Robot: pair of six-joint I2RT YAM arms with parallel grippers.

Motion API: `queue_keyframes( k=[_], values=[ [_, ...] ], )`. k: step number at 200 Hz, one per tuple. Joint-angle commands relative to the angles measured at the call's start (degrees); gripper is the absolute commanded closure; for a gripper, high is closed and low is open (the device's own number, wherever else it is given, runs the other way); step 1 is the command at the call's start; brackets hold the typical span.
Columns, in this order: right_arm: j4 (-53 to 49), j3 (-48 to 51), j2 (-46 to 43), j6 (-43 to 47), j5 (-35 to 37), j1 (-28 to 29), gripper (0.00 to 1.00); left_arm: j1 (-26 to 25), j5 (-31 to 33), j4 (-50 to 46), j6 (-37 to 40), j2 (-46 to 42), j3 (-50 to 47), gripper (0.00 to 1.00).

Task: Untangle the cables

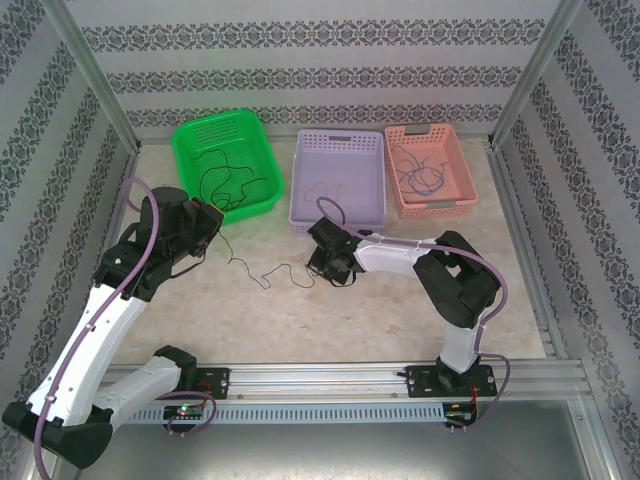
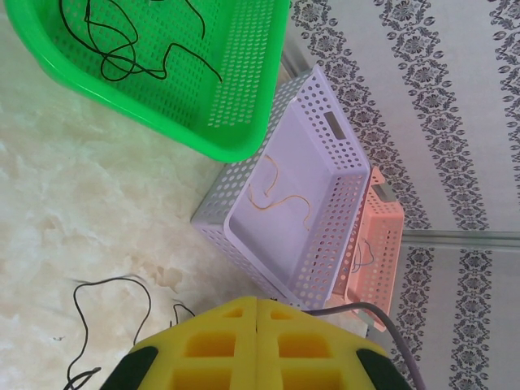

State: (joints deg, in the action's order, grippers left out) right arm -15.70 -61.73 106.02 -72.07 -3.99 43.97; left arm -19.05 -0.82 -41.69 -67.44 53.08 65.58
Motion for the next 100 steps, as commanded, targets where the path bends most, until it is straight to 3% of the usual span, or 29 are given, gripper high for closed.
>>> queue_keyframes(
  k=[1,19,42,68,100],
  values=[
    [-0.58,0.36,-1.32,0.68,3.01,-0.67,1.0,0.07,1.04,-1.9,1.93,-0.7,0.46,1.0],
    [-3.33,1.72,-6.23,5.41,5.32,-1.58,1.0,0.3,2.13,-2.43,3.68,0.27,1.88,1.0],
    [-13.54,1.43,-14.83,18.98,7.65,-4.13,1.0,2.78,3.97,-4.61,8.95,3.81,6.77,1.0],
    [-23.91,4.57,-25.37,29.96,8.77,-6.57,1.0,10.44,2.05,-1.95,15.32,10.58,13.93,1.0],
    [-35.81,7.21,-35.64,32.54,10.64,-7.33,1.0,19.79,-2.3,3.85,18.05,21.87,26.33,1.0]
  ],
)
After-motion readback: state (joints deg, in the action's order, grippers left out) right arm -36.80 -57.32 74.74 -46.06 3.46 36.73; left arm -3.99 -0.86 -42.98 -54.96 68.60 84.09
